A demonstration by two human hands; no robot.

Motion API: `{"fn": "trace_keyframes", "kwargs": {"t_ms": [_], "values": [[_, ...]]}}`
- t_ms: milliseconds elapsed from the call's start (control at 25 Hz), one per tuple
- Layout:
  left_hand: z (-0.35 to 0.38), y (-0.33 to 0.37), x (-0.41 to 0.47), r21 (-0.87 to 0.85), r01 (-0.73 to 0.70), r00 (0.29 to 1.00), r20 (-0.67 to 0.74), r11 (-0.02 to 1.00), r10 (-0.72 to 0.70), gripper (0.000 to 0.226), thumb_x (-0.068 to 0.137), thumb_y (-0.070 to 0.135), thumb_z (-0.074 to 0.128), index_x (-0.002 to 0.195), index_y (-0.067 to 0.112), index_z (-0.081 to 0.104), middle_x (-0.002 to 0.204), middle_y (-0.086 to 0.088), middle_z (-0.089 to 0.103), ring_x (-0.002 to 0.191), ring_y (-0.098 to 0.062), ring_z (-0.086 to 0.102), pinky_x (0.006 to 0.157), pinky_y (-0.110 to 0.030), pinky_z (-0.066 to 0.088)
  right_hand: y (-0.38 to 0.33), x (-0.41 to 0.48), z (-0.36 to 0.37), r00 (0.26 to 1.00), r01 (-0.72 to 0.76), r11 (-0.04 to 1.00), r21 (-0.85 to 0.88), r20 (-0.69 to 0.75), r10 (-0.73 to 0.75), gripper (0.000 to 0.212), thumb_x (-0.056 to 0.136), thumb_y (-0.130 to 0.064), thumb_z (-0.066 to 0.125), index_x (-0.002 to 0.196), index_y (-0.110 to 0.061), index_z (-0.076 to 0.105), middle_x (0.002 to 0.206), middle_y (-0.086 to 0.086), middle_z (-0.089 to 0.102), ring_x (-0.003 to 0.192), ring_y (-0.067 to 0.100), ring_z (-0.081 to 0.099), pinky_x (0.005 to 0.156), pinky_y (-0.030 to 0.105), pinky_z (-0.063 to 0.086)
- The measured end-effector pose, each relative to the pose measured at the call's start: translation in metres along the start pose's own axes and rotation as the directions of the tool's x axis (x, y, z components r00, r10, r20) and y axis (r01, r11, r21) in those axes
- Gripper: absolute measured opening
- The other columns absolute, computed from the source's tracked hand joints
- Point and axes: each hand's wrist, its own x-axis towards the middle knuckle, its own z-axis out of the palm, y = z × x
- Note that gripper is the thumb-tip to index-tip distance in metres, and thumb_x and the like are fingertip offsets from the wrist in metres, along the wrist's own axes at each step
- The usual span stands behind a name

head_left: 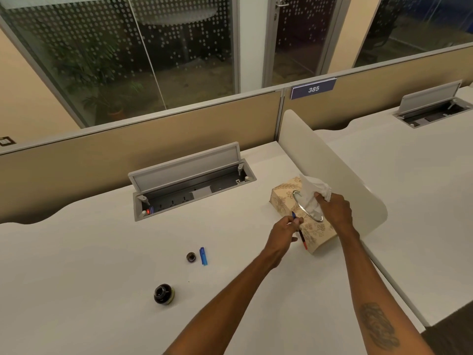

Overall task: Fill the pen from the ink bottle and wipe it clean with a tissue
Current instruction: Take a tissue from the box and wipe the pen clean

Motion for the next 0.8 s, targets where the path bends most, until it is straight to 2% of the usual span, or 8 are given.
{"fn": "trace_keyframes", "kwargs": {"t_ms": [120,240,320,440,520,600,800], "values": [[0.011,0.000,0.016,0.215,-0.043,0.998,-0.032,0.976,0.050,0.032,0.104,0.031,0.043,0.118,0.011,0.062,0.126,-0.006,0.067,0.113,-0.022,0.061,0.093,-0.037,0.049,-0.002,0.002,0.002,1.000,-0.002,1.000,-0.008,0.003,0.002,0.052,0.093,-0.051,0.054,0.110,-0.004,0.067,0.111,0.024,0.067,0.106,0.043,0.060,0.084,0.042,0.048],[0.015,0.001,0.028,0.399,-0.121,0.990,-0.017,0.909,0.140,0.030,0.104,0.027,0.042,0.112,0.006,0.062,0.114,-0.017,0.069,0.102,-0.032,0.063,0.081,-0.037,0.047,-0.003,0.005,0.005,1.000,-0.008,1.000,-0.028,0.011,0.008,0.054,0.094,-0.051,0.052,0.113,-0.003,0.066,0.115,0.026,0.065,0.109,0.044,0.058,0.087,0.044,0.048],[0.016,-0.003,0.035,0.554,-0.161,0.983,0.019,0.817,0.181,0.028,0.104,0.027,0.040,0.113,0.008,0.059,0.114,-0.021,0.066,0.102,-0.038,0.060,0.080,-0.042,0.047,-0.002,0.005,0.006,1.000,-0.017,0.999,-0.029,0.014,0.018,0.055,0.095,-0.051,0.051,0.116,-0.002,0.065,0.117,0.027,0.064,0.111,0.045,0.057,0.089,0.046,0.048],[0.018,-0.012,0.038,0.730,-0.184,0.980,0.083,0.658,0.183,0.026,0.106,0.027,0.035,0.118,0.011,0.053,0.127,-0.021,0.058,0.122,-0.038,0.049,0.092,-0.047,0.044,-0.001,0.005,0.006,1.000,-0.020,1.000,-0.017,0.016,0.020,0.055,0.095,-0.050,0.051,0.115,-0.001,0.064,0.117,0.028,0.064,0.112,0.045,0.056,0.089,0.046,0.047],[0.016,-0.016,0.039,0.760,-0.198,0.978,0.112,0.618,0.175,0.027,0.107,0.026,0.033,0.122,0.012,0.049,0.131,-0.020,0.056,0.127,-0.036,0.045,0.095,-0.048,0.043,-0.002,0.005,0.005,1.000,-0.015,1.000,-0.003,0.005,0.015,0.054,0.096,-0.049,0.051,0.112,0.000,0.065,0.115,0.027,0.065,0.110,0.045,0.058,0.087,0.044,0.048],[0.013,-0.015,0.041,0.768,-0.190,0.980,0.114,0.612,0.161,0.028,0.107,0.028,0.032,0.125,0.014,0.048,0.127,-0.020,0.058,0.118,-0.039,0.052,0.090,-0.049,0.045,-0.004,0.005,0.004,1.000,-0.009,1.000,0.012,-0.002,0.010,0.053,0.096,-0.048,0.051,0.109,0.001,0.066,0.113,0.027,0.066,0.108,0.045,0.059,0.086,0.044,0.048],[0.013,-0.012,0.042,0.729,-0.101,0.995,0.074,0.677,0.069,0.030,0.107,0.035,0.030,0.125,0.019,0.048,0.122,-0.020,0.060,0.110,-0.041,0.054,0.086,-0.049,0.044,-0.011,0.004,0.000,1.000,0.007,1.000,0.003,0.016,-0.008,0.050,0.095,-0.048,0.054,0.107,-0.001,0.067,0.110,0.026,0.067,0.109,0.044,0.058,0.086,0.045,0.048]]}}
